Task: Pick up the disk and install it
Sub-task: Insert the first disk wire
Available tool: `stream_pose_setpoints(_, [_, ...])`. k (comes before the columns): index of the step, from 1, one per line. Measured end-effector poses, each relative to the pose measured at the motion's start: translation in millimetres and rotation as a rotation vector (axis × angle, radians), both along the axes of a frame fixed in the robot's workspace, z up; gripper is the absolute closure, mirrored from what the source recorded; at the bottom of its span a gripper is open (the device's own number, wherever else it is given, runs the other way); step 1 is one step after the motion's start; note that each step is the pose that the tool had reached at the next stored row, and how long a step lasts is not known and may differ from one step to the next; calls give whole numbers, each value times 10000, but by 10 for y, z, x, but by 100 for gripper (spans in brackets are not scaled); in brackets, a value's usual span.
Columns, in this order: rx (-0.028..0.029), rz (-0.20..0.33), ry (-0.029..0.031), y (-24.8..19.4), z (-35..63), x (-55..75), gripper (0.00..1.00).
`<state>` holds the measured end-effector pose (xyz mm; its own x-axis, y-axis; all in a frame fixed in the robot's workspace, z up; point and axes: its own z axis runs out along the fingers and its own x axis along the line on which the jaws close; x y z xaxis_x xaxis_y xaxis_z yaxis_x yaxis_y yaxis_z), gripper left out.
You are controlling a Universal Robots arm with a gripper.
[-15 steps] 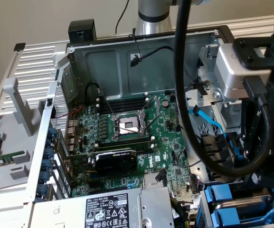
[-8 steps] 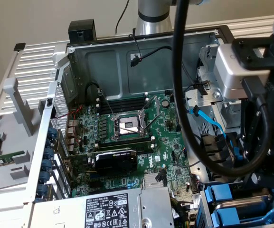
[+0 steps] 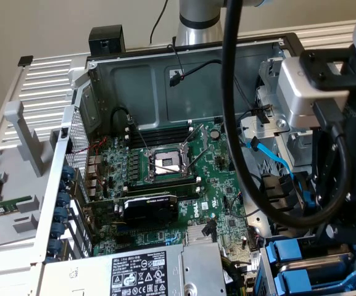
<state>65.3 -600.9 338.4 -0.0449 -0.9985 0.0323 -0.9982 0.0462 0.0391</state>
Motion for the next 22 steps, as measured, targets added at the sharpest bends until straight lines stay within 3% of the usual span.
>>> stream_pose_setpoints(6, [-21, 0, -8, 2, -4, -1, 83])
stream_pose_setpoints(22, [-62, -1, -96, 11, -18, -15, 83])
